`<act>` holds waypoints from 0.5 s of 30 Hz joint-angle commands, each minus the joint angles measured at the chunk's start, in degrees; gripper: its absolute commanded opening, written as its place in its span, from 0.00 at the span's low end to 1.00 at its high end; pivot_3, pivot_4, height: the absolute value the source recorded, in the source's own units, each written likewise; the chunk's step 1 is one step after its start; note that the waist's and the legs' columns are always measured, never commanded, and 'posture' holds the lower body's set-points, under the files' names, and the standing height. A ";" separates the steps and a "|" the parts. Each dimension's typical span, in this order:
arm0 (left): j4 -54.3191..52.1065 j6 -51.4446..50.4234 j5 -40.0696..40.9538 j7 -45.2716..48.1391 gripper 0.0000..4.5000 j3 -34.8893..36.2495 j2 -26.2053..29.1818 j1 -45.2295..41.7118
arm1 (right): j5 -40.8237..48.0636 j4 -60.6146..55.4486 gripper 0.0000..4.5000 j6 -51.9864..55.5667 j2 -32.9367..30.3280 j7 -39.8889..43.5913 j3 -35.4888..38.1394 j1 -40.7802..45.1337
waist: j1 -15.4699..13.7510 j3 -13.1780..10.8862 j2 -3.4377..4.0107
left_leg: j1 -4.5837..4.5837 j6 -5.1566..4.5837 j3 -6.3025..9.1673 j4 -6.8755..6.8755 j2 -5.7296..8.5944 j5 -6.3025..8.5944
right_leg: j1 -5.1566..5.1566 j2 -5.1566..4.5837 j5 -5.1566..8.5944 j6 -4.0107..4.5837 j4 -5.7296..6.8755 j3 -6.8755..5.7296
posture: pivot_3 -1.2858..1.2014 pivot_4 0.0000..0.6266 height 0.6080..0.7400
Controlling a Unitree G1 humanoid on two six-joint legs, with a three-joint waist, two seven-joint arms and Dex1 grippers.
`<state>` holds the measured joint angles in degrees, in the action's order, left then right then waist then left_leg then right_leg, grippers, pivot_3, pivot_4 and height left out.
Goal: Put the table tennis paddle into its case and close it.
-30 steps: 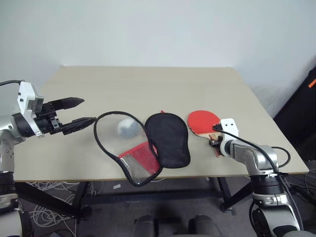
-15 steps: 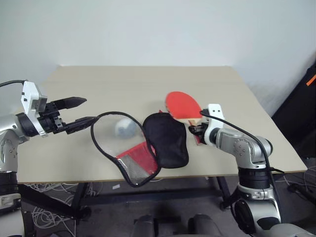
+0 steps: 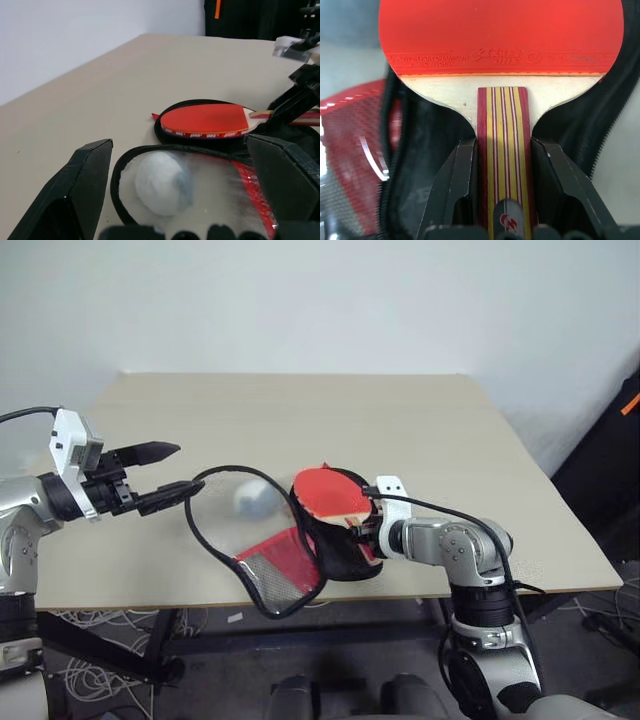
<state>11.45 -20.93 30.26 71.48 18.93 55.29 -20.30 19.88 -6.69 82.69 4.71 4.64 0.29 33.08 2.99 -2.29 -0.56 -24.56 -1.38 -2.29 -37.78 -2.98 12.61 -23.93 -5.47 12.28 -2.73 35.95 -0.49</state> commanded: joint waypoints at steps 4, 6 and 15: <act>-2.05 -0.63 1.08 -0.55 1.00 1.46 0.42 -0.69 | -3.10 3.51 0.25 -3.64 0.98 -3.09 1.60 2.89 | 0.01 0.00 0.00 | 0.02 0.02 0.00 -0.01 -0.01 -0.02 | 0.00 0.01 -0.02 0.04 0.00 0.00 | 0.52 0.00 1.00; -2.01 -0.70 1.04 -0.57 1.00 1.34 0.40 -0.93 | -4.01 4.72 0.25 -4.29 1.15 -4.17 2.16 3.58 | -0.01 0.00 0.00 | 0.02 0.05 0.00 -0.01 -0.02 -0.03 | -0.01 0.01 -0.04 0.06 0.01 0.00 | 0.52 0.00 1.00; -1.29 -0.42 0.60 -0.55 1.00 0.44 -0.05 -2.20 | -4.80 7.44 0.25 -4.20 3.18 -7.57 4.27 5.91 | -0.16 0.01 -0.02 | 0.01 0.15 0.03 -0.02 -0.02 0.00 | -0.07 0.01 -0.05 0.07 0.01 -0.03 | 0.52 0.00 1.00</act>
<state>11.09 -21.82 30.23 71.16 18.92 55.21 -20.96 17.05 0.85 78.80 7.64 -0.41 1.91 37.23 2.83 -2.27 -0.58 -24.55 -1.23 -2.25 -37.79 -3.00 12.60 -24.00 -5.46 12.24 -2.66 35.96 -0.53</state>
